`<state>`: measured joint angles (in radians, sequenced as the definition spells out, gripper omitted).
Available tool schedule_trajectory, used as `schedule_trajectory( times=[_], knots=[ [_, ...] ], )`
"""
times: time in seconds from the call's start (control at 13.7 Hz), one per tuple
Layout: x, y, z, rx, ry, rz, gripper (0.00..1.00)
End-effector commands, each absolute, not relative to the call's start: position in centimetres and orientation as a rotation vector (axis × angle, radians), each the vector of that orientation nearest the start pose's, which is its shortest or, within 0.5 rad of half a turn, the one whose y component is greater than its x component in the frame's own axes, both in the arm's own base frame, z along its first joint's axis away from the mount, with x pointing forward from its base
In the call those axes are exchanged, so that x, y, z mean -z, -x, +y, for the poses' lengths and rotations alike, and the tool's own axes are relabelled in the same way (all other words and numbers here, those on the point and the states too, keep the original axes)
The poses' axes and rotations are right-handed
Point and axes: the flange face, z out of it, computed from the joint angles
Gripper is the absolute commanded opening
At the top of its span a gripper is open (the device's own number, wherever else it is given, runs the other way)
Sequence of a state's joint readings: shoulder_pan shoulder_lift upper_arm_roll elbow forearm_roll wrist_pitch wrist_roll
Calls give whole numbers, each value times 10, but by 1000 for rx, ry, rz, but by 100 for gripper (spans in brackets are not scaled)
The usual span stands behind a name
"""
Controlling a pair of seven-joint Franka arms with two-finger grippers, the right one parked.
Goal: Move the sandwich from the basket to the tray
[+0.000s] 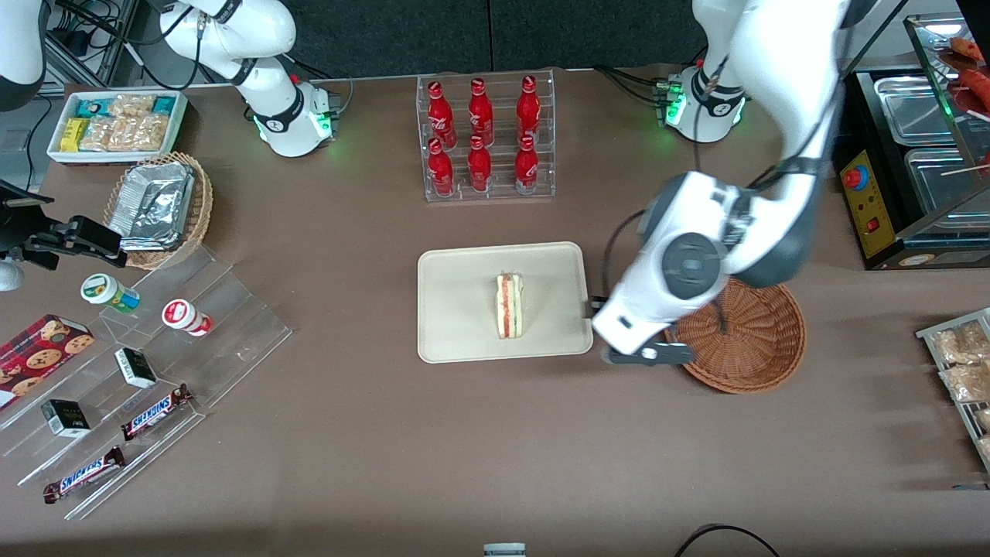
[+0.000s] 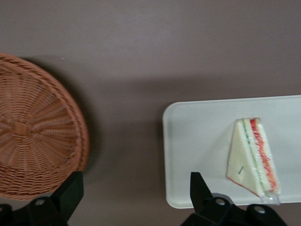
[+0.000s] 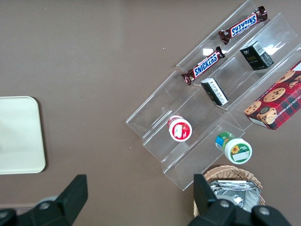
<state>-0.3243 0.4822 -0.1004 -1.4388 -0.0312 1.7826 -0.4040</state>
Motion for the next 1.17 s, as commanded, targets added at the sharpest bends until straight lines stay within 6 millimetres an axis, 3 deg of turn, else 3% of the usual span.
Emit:
schedule_trajectory(
  times=[0.0, 0.37, 0.95, 1.1],
  knots=[
    [-426, -621, -215, -260, 3188, 12, 100],
    [-458, -613, -133, -213, 3202, 6, 100],
    [-536, -571, -69, -256, 3157, -38, 100],
    [-555, -557, -56, -293, 3143, 16, 100]
  ],
)
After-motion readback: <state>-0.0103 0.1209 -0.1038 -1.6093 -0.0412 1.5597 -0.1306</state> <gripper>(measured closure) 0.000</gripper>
